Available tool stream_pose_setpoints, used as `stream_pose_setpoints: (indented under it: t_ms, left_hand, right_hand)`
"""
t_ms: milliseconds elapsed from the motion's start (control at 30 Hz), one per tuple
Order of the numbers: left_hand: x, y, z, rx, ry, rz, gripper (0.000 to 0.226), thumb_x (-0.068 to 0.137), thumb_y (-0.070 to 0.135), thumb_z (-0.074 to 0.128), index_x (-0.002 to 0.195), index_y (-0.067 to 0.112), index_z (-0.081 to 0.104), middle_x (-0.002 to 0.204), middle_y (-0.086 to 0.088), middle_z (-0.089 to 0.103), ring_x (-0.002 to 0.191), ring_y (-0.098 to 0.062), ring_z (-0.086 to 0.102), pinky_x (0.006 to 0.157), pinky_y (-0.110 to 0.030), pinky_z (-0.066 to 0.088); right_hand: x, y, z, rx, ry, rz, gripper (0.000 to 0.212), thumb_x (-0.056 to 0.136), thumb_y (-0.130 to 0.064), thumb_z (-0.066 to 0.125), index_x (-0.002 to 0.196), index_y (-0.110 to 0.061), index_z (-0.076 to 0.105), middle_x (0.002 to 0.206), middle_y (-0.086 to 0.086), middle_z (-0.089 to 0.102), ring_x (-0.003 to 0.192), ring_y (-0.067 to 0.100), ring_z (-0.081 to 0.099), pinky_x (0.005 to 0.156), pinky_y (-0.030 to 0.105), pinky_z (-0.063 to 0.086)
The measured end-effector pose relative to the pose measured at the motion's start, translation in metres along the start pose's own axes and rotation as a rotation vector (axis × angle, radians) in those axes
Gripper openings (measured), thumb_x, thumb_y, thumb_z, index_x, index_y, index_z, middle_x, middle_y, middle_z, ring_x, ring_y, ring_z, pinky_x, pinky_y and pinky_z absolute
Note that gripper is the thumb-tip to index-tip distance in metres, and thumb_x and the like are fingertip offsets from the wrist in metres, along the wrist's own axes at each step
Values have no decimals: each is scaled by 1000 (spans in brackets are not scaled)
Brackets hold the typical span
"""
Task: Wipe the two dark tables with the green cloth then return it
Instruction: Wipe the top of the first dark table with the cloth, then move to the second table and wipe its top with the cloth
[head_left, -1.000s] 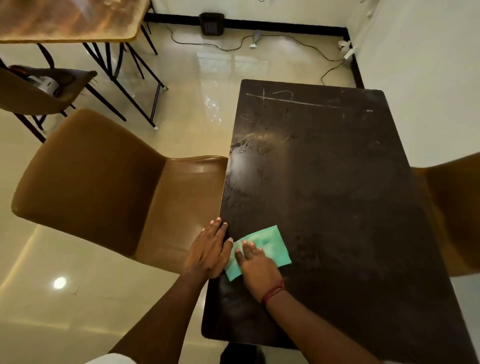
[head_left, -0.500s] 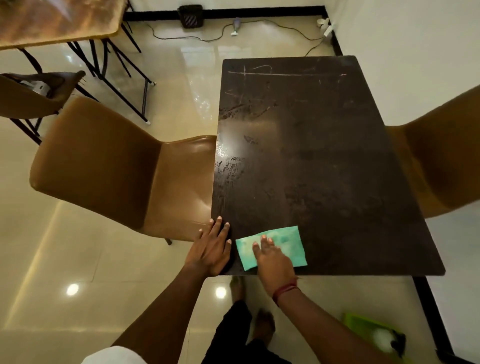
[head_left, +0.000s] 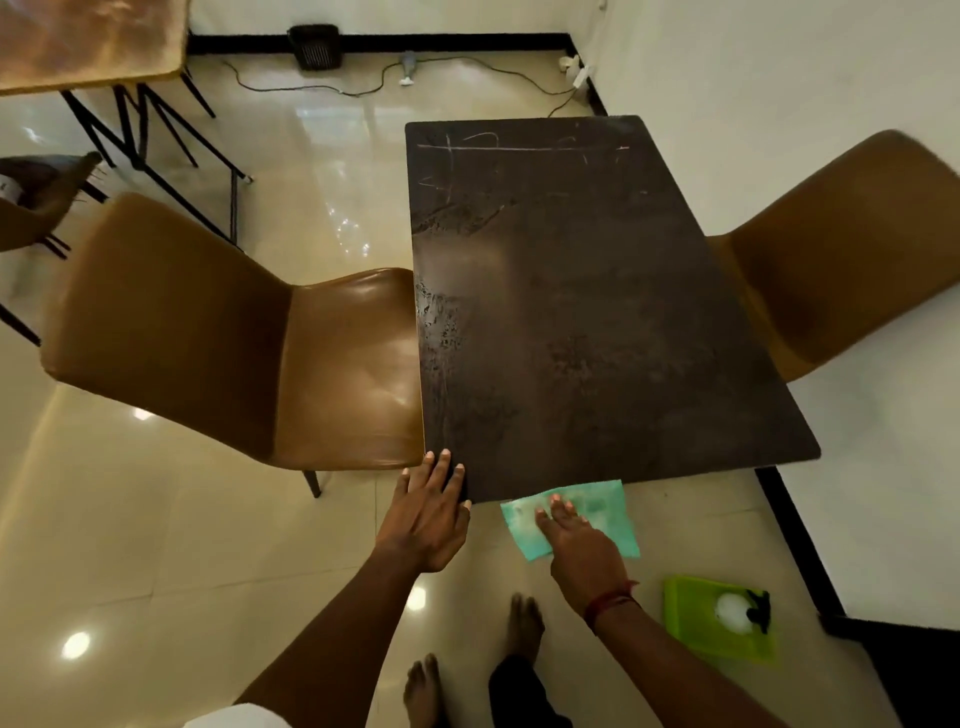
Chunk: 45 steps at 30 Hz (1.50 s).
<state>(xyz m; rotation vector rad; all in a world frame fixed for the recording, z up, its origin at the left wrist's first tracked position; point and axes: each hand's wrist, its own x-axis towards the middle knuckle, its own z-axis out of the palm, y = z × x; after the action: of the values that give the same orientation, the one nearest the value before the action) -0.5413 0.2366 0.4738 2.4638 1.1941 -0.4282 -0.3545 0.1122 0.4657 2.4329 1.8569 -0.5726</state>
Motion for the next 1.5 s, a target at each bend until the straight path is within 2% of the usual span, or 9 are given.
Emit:
stream_pose_setpoints:
  t_ms: [100,300,467,667,933,1133,1300,1400,1500]
  left_hand:
    - [-12,-6,4,37,-1,43,82,83,53,-7,155,17,8,164,-9,0,151,-28,0,120,-47,9]
    - [-25,-10,7,43,5,82,63,100,46,18,155,17,9,164,-10,1,151,-29,2,119,-48,12]
    - [-30,-5,0,24,8,100,63,100,46,21,155,18,10,164,-9,1,151,-28,2,119,-49,13]
    - [-40,-19,-30,5,37,67,62,101,44,24,156,20,6,164,-8,-1,151,-25,-1,121,-49,11]
    - [-64,-84,-72,-1,136,-34,72,91,51,4,155,20,5,164,-8,1,151,-25,0,121,-48,14]
    - [-80,-175,-79,-37,208,-132,63,100,47,12,156,18,3,164,-9,0,151,-27,0,120,-47,12]
    - [-87,-275,-93,-95,263,-179,61,102,46,13,156,20,2,164,-5,-3,151,-24,-4,121,-45,9]
    - [-91,-331,-121,-141,314,-175,63,100,48,10,156,22,3,164,-5,-2,151,-22,-4,121,-44,10]
    - [-97,-398,-151,-161,360,-199,64,97,49,9,156,23,6,164,-6,2,151,-24,1,121,-46,15]
  right_hand:
    - [-23,-7,5,52,77,28,56,77,2,61,129,-17,54,137,11,51,114,29,59,87,40,53]
    - [-27,-15,-18,541,354,369,45,78,10,59,118,-10,64,105,11,71,90,27,67,81,30,52]
    - [-27,-22,-39,1371,320,698,8,87,-12,63,91,-6,67,87,11,71,83,30,68,75,43,57]
    - [-13,-43,-46,1905,182,640,25,86,-10,62,110,-4,62,106,16,69,98,35,65,86,53,52]
    - [28,-134,-80,1925,-46,458,27,80,-4,68,107,-6,64,108,17,69,100,35,64,89,54,50]
    - [61,-239,-88,1800,-204,343,30,80,2,66,109,-5,62,106,18,69,95,34,67,82,49,54]
    - [103,-340,-92,1732,-233,324,26,83,0,64,109,-4,63,100,15,72,88,32,69,69,42,58]
    - [132,-398,-105,1706,-245,316,26,84,-6,65,110,-8,63,101,13,72,88,32,69,70,47,57]
    - [164,-460,-119,1740,-184,276,22,86,-2,61,108,-7,62,102,15,71,83,28,71,60,39,57]
